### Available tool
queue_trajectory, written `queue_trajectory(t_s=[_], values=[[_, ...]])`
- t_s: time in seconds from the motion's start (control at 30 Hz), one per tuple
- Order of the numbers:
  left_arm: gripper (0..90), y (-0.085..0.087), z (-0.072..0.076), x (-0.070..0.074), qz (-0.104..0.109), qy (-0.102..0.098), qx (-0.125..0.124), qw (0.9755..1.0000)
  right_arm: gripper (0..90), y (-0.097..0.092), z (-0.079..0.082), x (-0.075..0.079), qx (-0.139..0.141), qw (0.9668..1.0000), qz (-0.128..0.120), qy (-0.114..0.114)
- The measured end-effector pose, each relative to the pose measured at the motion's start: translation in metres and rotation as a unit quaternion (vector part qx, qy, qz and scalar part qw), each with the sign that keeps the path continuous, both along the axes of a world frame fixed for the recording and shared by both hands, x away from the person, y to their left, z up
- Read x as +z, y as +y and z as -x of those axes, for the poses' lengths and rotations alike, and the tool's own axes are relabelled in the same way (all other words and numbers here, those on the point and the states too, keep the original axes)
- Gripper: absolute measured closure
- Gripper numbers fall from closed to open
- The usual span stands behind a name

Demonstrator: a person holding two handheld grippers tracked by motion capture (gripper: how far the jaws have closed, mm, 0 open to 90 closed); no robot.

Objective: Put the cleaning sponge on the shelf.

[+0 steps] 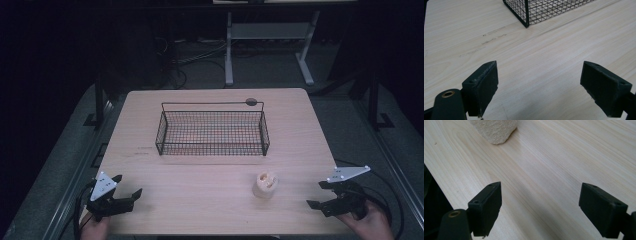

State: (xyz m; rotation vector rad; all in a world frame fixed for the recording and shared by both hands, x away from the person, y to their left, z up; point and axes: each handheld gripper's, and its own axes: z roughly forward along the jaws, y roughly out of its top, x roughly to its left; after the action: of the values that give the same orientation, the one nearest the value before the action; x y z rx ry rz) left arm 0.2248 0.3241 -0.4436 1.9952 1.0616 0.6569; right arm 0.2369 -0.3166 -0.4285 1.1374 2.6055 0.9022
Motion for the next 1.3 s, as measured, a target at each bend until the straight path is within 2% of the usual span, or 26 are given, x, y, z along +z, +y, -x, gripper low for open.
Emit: queue_trajectory(t_s=[0.23, 0.3, 0.6, 0.77, 0.87, 1.03, 1.3], values=[[14.0, 0.001, -0.003, -0.002, 0.000, 0.005, -0.003, 1.0000, 17.8, 0.006, -0.002, 0.001, 0.013, 0.9998, -0.006, 0.010], [14.0, 0.001, -0.004, -0.003, 0.000, 0.006, -0.003, 1.0000, 17.8, 0.010, -0.002, 0.002, 0.018, 0.9998, -0.002, 0.005], [14.0, 0.000, -0.008, -0.004, -0.003, 0.009, -0.008, 0.9999, 18.9, 0.026, -0.002, 0.009, 0.038, 0.9991, 0.015, 0.009], [14.0, -0.001, -0.007, -0.002, -0.004, 0.002, -0.011, 0.9999, 19.5, 0.033, -0.004, 0.012, 0.050, 0.9984, 0.024, 0.007], [14.0, 0.000, -0.007, -0.003, -0.004, 0.008, -0.012, 0.9999, 19.1, 0.039, -0.008, 0.015, 0.058, 0.9978, 0.030, 0.010], [14.0, 0.002, -0.008, -0.003, -0.003, 0.005, -0.008, 1.0000, 18.7, 0.050, -0.013, 0.019, 0.073, 0.9969, 0.031, 0.008], [14.0, 0.002, -0.007, -0.003, -0.002, 0.006, -0.011, 0.9999, 18.0, 0.072, -0.025, 0.024, 0.101, 0.9939, 0.045, 0.008]])
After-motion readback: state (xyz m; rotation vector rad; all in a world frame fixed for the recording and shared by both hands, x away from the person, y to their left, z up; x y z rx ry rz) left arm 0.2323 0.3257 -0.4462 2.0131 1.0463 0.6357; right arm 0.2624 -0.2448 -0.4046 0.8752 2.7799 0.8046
